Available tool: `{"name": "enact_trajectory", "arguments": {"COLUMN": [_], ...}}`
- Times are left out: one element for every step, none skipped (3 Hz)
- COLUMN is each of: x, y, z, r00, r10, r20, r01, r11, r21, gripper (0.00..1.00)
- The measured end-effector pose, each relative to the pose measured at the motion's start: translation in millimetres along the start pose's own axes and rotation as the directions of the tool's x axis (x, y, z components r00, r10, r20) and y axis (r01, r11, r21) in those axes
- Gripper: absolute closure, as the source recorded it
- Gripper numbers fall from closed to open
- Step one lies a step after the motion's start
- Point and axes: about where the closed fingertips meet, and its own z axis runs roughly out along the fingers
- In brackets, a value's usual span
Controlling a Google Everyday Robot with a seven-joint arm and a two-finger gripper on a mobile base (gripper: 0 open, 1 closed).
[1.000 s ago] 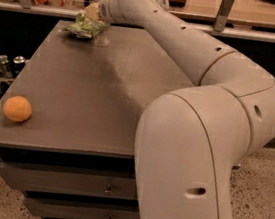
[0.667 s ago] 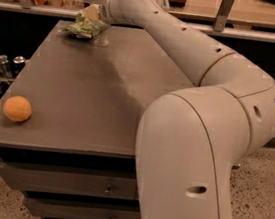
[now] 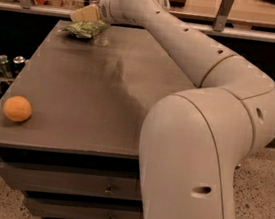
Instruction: Move water bottle near green jalapeno chip bag
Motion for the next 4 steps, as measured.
{"name": "enact_trajectory", "arguments": {"x": [-1,8,24,43], "y": [2,2,-6,-12], "z": [-7,-22,-48,-70], "r00": [1.000,0.996,0.988,0.982], "r10": [-0.026,-0.083,-0.135,-0.152], "r20": [-0.007,-0.034,-0.075,-0.115], "r01": [0.026,0.080,0.121,0.120], "r11": [0.9994,0.9925,0.9772,0.9618], "r21": [-0.025,-0.093,-0.175,-0.246], "gripper": [0.00,0.00,0.00,0.00]}}
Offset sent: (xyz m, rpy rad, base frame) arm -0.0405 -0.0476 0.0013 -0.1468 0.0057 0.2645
